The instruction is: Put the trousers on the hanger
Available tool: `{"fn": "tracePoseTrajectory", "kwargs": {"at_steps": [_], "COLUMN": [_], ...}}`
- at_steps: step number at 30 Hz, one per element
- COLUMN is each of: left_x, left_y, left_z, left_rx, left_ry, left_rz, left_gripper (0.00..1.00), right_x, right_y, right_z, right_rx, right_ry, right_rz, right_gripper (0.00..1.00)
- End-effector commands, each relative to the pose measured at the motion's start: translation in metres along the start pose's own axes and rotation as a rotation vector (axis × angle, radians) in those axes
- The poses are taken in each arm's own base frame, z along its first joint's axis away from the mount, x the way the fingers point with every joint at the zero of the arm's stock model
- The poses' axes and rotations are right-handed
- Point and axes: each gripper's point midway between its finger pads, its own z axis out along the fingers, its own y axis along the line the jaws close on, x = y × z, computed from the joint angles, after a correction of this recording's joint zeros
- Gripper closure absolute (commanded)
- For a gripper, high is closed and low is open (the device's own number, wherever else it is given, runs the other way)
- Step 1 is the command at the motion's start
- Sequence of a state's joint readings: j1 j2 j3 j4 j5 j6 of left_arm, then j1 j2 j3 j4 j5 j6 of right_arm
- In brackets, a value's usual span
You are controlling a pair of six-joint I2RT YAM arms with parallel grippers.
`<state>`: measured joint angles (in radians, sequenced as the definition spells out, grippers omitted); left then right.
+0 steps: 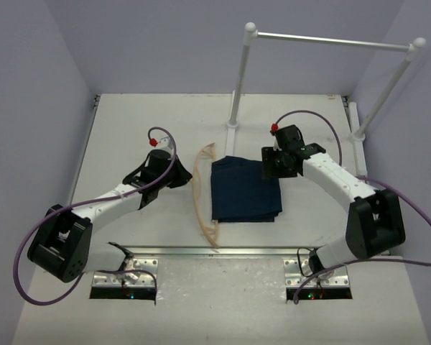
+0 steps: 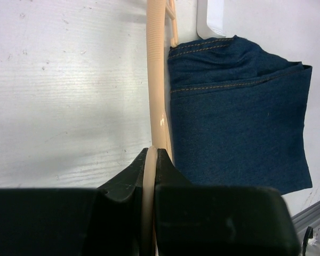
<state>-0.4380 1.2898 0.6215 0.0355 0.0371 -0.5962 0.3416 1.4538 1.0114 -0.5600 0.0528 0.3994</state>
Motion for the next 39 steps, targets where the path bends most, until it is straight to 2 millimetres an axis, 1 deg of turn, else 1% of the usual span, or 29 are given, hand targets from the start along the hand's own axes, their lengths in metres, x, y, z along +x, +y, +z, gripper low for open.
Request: {"fn": "tracePoseTrajectory", "kwargs": {"at_steps": [1, 2, 4, 6, 7, 9, 12, 14, 15, 16, 17, 18, 21, 24, 26, 29, 31, 34, 36, 39], "left_x": [0.024, 0.024, 0.025, 0.026, 0.027, 0.03, 0.031, 0.031, 0.03, 0.03, 0.03, 0.03, 0.03, 0.033, 0.033, 0.036, 0.038, 0.036, 0.034, 0.031], "left_y": [0.024, 0.025, 0.025, 0.026, 0.026, 0.028, 0.028, 0.029, 0.029, 0.029, 0.029, 0.03, 0.033, 0.035, 0.041, 0.045, 0.046, 0.047, 0.049, 0.049], "left_z": [-0.004, -0.004, -0.004, -0.004, -0.004, -0.003, -0.002, -0.002, -0.002, -0.002, -0.002, -0.002, -0.001, -0.001, 0.001, 0.003, 0.004, 0.003, 0.003, 0.001], "left_rx": [-0.078, -0.081, -0.083, -0.084, -0.083, -0.081, -0.08, -0.085, -0.087, -0.087, -0.087, -0.091, -0.101, -0.111, -0.14, -0.157, -0.155, -0.164, -0.179, -0.187], "left_ry": [0.075, 0.077, 0.083, 0.086, 0.087, 0.093, 0.092, 0.092, 0.089, 0.089, 0.088, 0.086, 0.078, 0.086, 0.089, 0.098, 0.101, 0.099, 0.094, 0.088], "left_rz": [0.032, 0.034, 0.037, 0.038, 0.037, 0.035, 0.032, 0.034, 0.034, 0.033, 0.033, 0.03, 0.025, 0.023, 0.03, 0.034, 0.034, 0.038, 0.043, 0.053], "left_gripper": [1.0, 1.0, 1.0, 1.0, 1.0, 1.0, 1.0, 1.0, 1.0, 1.0, 1.0, 1.0, 1.0, 1.0, 1.0, 1.0, 1.0, 1.0, 1.0, 1.0], "right_x": [0.035, 0.037, 0.035, 0.036, 0.036, 0.039, 0.042, 0.039, 0.035, 0.034, 0.033, 0.029, 0.018, 0.013, 0.011, 0.015, 0.028, 0.053, 0.07, 0.089], "right_y": [-0.013, -0.014, -0.017, -0.016, -0.014, -0.011, -0.011, -0.012, -0.011, -0.014, -0.016, -0.018, -0.02, -0.028, -0.041, -0.059, -0.073, -0.093, -0.105, -0.111], "right_z": [0.034, 0.039, 0.046, 0.054, 0.057, 0.063, 0.062, 0.056, 0.047, 0.043, 0.038, 0.03, 0.009, -0.008, -0.017, -0.022, -0.014, 0.003, 0.018, 0.039], "right_rx": [0.029, 0.034, 0.046, 0.037, 0.026, 0.009, 0.005, 0.016, 0.017, 0.035, 0.045, 0.054, 0.061, 0.095, 0.13, 0.171, 0.217, 0.298, 0.346, 0.379], "right_ry": [0.118, 0.134, 0.137, 0.153, 0.155, 0.167, 0.158, 0.132, 0.11, 0.107, 0.098, 0.078, 0.015, -0.029, -0.04, -0.031, 0.012, 0.106, 0.164, 0.218], "right_rz": [0.04, 0.042, 0.038, 0.029, 0.025, 0.02, 0.019, 0.019, 0.017, 0.012, 0.008, 0.007, 0.004, 0.009, 0.031, 0.067, 0.079, 0.098, 0.128, 0.147], "right_gripper": [0.35, 0.35, 0.35, 0.35, 0.37, 0.49, 0.77, 0.81, 0.84, 0.89, 0.97, 1.0, 1.0, 1.0, 1.0, 1.0, 1.0, 1.0, 1.0, 1.0]}}
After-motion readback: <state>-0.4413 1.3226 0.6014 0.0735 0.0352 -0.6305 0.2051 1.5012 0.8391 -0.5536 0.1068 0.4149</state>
